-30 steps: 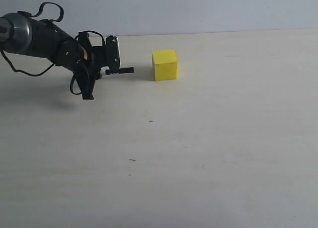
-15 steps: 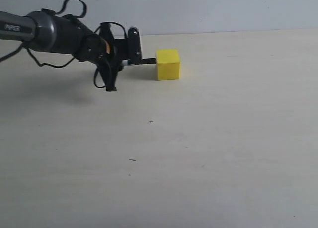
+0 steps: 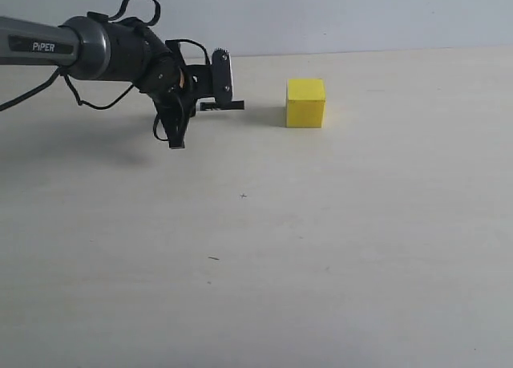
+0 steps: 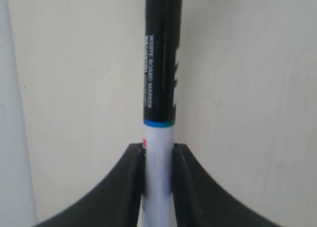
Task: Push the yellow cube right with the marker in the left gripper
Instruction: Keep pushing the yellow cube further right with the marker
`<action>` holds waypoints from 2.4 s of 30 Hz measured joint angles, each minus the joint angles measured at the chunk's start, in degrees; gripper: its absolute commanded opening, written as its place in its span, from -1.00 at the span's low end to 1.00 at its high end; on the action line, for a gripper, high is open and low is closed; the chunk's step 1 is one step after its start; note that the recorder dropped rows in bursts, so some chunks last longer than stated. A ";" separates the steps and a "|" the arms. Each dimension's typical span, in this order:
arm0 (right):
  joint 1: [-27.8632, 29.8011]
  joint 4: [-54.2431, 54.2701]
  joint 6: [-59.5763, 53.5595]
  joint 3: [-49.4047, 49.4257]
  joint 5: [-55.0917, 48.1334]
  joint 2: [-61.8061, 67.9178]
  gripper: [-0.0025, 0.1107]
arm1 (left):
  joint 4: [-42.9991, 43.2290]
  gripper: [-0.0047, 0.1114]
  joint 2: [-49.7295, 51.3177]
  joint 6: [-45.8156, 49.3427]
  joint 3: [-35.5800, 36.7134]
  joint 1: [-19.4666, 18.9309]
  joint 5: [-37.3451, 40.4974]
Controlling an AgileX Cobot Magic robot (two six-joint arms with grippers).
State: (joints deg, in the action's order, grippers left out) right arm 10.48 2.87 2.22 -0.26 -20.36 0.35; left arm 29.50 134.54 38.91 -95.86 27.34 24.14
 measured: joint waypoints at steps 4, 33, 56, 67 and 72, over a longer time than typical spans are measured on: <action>0.00 0.00 0.00 0.00 0.00 0.00 -0.96 | 0.13 -0.92 0.83 0.00 0.00 0.53 -4.23; 0.00 0.00 0.00 0.00 0.00 0.00 -0.96 | 10.89 -0.92 4.32 -13.51 -7.32 8.49 -0.74; 0.00 0.00 0.00 0.00 0.00 0.00 -0.96 | 14.68 -0.92 6.97 -22.35 -14.52 12.35 8.74; 0.00 0.00 0.00 0.00 0.00 0.00 -0.96 | 19.16 -0.92 14.51 -29.93 -25.86 15.90 16.06; -0.64 0.00 0.00 0.00 0.00 0.00 -0.96 | 23.52 -0.92 14.51 -32.92 -25.99 13.98 16.79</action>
State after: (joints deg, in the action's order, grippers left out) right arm 9.84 2.87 2.22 -0.26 -20.36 0.35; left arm 53.02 149.06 5.99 -121.85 41.32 40.93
